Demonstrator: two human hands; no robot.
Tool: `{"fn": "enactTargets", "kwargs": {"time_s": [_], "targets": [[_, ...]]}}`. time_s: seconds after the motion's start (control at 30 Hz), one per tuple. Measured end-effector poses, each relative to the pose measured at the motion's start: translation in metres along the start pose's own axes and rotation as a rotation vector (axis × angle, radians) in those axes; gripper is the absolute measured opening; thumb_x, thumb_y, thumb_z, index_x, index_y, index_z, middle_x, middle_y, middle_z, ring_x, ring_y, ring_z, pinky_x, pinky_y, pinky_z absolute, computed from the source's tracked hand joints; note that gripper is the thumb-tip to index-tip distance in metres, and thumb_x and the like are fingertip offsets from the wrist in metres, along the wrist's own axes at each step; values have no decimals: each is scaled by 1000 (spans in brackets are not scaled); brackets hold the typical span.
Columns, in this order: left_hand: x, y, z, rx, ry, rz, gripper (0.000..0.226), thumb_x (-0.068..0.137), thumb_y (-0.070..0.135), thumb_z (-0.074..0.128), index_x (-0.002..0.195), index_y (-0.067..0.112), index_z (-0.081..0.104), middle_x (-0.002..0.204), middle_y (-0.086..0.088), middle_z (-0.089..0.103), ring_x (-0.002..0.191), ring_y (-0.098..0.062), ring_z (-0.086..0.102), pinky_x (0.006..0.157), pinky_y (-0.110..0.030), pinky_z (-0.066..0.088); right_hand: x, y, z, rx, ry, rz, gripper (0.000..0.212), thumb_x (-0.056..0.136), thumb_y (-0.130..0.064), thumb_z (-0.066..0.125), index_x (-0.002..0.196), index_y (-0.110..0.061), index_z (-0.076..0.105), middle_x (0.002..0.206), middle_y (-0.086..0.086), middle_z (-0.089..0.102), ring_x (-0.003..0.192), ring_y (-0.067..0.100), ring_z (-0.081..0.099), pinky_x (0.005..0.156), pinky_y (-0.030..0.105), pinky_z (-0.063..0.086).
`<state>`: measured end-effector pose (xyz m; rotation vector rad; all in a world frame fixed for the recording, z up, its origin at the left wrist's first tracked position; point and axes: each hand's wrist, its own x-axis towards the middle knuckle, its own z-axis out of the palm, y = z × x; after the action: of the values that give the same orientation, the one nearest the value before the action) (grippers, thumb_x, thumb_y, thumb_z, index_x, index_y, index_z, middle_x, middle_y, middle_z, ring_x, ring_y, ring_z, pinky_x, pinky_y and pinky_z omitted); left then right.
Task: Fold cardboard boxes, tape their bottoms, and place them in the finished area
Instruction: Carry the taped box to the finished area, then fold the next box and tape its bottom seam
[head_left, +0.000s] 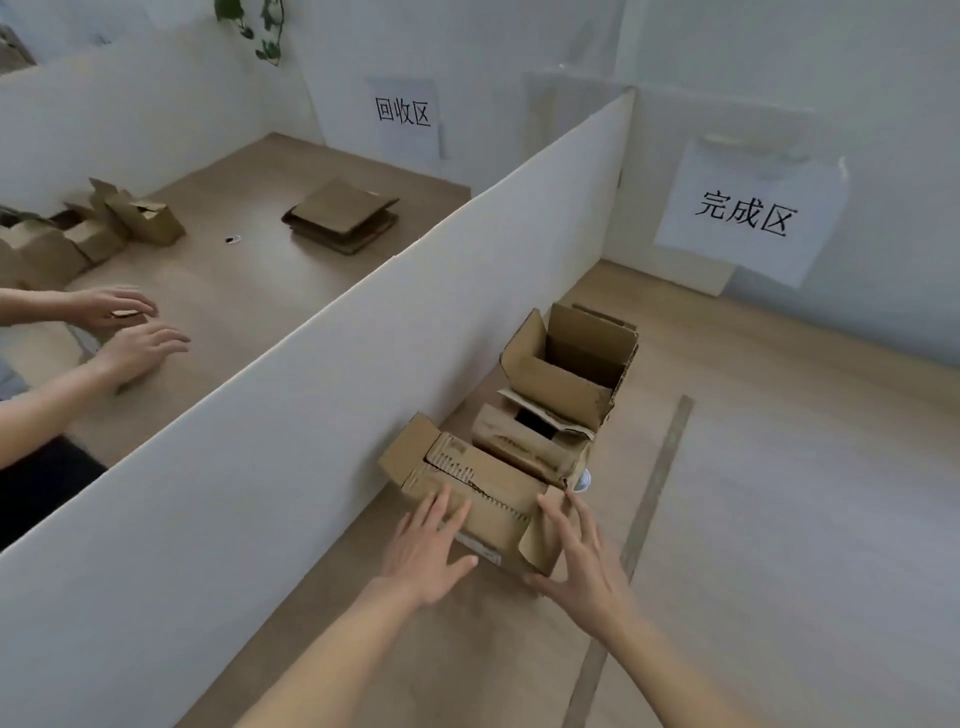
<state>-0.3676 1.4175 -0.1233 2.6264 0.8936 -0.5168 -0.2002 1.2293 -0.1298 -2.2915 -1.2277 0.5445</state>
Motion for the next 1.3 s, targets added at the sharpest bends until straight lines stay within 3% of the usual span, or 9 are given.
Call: {"fn": "enactTargets", "kwargs": {"time_s": [0.3,0.6,0.87,1.07,1.3], "targets": [[2,10,-11,-1,69,-8,76,100,64,38,160,38,0,165,6,-19,155,-17,-11,120,-38,-7,-11,-9,-5,-29,65,72,115,79,-54,78,151,-58,-12,167,-17,-12,154,17,14,113,41,42],[-63,36,-41,-16,180,121,74,99,65,37,161,37,8,170,7,-3,156,-16,-2,124,-39,2,-90,-31,-33,-165,112,97,96,89,-60,61,151,-56,-12,168,-12,2,154,17,14,122,38,24],[-208,99,-86,-20,371,315,71,99,60,48,159,33,23,168,4,18,155,-15,13,125,-38,10,-246,-87,-116,-301,290,243,80,93,-64,53,158,-38,15,167,-9,16,153,17,18,122,37,22],[-319,185,-137,16,454,505,73,99,58,49,160,27,23,168,-1,20,154,-19,17,126,-39,15,-387,-128,-217,-364,447,335,79,93,-63,51,158,-39,15,167,-11,14,154,12,10,125,34,12],[-443,337,-177,18,540,775,77,96,60,54,160,28,25,167,-2,22,153,-18,21,124,-35,15,-565,-141,-328,-452,613,498,84,89,-67,54,158,-40,16,167,-12,14,154,9,9,126,35,8]]}}
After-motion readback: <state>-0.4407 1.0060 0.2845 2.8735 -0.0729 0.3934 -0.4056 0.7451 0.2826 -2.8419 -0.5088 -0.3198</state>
